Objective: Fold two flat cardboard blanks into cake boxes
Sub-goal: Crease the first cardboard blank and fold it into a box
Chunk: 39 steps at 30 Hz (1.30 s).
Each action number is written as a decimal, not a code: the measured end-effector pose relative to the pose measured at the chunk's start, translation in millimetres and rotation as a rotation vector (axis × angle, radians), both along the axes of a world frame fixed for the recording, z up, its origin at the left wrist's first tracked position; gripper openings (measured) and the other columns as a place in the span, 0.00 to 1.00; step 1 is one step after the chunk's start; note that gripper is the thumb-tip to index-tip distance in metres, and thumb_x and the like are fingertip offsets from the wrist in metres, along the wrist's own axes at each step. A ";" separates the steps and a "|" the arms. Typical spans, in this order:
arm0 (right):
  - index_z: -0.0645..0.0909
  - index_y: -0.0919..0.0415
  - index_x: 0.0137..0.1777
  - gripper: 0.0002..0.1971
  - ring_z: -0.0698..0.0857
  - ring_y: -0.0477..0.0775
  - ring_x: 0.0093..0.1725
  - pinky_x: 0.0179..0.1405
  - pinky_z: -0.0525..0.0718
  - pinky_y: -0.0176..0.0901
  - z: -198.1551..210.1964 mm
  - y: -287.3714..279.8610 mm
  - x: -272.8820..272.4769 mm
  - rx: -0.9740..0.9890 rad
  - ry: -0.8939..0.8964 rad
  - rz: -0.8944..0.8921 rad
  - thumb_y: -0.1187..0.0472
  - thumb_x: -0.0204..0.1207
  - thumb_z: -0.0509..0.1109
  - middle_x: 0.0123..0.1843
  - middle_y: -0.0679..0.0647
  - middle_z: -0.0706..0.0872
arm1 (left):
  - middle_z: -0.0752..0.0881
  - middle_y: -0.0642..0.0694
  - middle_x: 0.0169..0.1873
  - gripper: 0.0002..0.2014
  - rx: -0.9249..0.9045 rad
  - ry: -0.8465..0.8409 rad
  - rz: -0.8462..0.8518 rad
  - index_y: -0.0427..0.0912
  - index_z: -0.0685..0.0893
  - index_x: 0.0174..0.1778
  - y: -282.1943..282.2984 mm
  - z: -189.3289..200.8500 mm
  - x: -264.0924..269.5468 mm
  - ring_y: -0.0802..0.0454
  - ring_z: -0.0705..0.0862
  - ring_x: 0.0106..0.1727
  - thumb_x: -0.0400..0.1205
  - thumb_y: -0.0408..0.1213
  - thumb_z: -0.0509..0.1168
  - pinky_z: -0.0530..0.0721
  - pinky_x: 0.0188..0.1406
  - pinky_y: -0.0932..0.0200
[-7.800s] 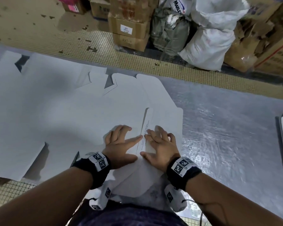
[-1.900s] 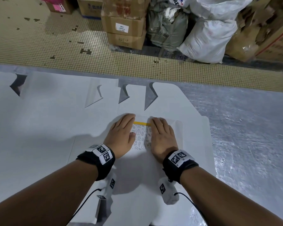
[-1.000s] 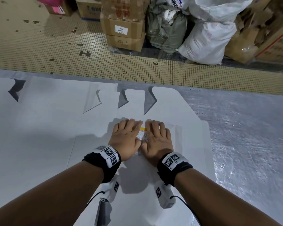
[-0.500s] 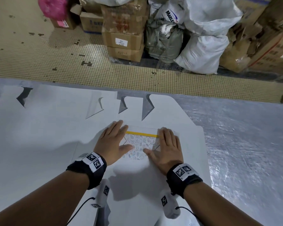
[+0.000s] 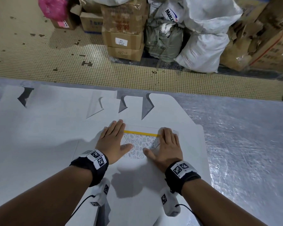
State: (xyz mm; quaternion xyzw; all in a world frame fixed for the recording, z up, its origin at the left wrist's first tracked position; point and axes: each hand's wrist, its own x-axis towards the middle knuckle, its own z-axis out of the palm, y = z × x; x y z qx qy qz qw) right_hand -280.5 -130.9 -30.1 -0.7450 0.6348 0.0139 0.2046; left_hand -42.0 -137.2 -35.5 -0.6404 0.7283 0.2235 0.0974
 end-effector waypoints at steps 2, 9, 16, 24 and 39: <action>0.41 0.63 0.88 0.55 0.39 0.54 0.87 0.85 0.35 0.51 1.1 -0.1 1.4 0.029 0.008 0.000 0.24 0.75 0.53 0.89 0.58 0.45 | 0.30 0.53 0.86 0.54 0.021 -0.023 0.001 0.46 0.34 0.87 -2.1 2.3 -1.5 0.53 0.30 0.86 0.70 0.77 0.33 0.34 0.84 0.50; 0.28 0.57 0.86 0.54 0.24 0.54 0.84 0.81 0.24 0.50 0.3 3.5 -3.7 0.144 0.110 -0.003 0.21 0.72 0.40 0.85 0.57 0.24 | 0.31 0.51 0.86 0.54 0.043 -0.019 0.058 0.46 0.34 0.87 7.4 1.7 -6.3 0.50 0.30 0.86 0.69 0.77 0.32 0.36 0.86 0.48; 0.28 0.59 0.85 0.56 0.25 0.55 0.84 0.81 0.25 0.49 0.0 -0.5 -5.3 0.171 0.102 0.013 0.19 0.69 0.38 0.86 0.58 0.25 | 0.32 0.55 0.86 0.55 0.048 0.001 0.061 0.48 0.35 0.88 6.4 2.8 -3.7 0.53 0.31 0.86 0.69 0.79 0.33 0.36 0.86 0.50; 0.29 0.61 0.86 0.53 0.28 0.57 0.85 0.83 0.28 0.54 1.1 -8.7 -5.1 0.168 0.138 0.030 0.23 0.77 0.45 0.86 0.60 0.26 | 0.49 0.52 0.88 0.38 0.197 0.259 0.230 0.51 0.46 0.89 -12.2 39.2 2.3 0.53 0.51 0.88 0.88 0.56 0.57 0.53 0.84 0.56; 0.88 0.61 0.57 0.16 0.77 0.66 0.76 0.72 0.76 0.55 16.2 47.1 31.3 -0.495 -0.557 0.519 0.60 0.78 0.61 0.71 0.57 0.84 | 0.74 0.55 0.78 0.24 -0.054 0.423 0.469 0.52 0.79 0.76 132.5 34.1 103.0 0.57 0.60 0.85 0.85 0.28 0.62 0.64 0.78 0.64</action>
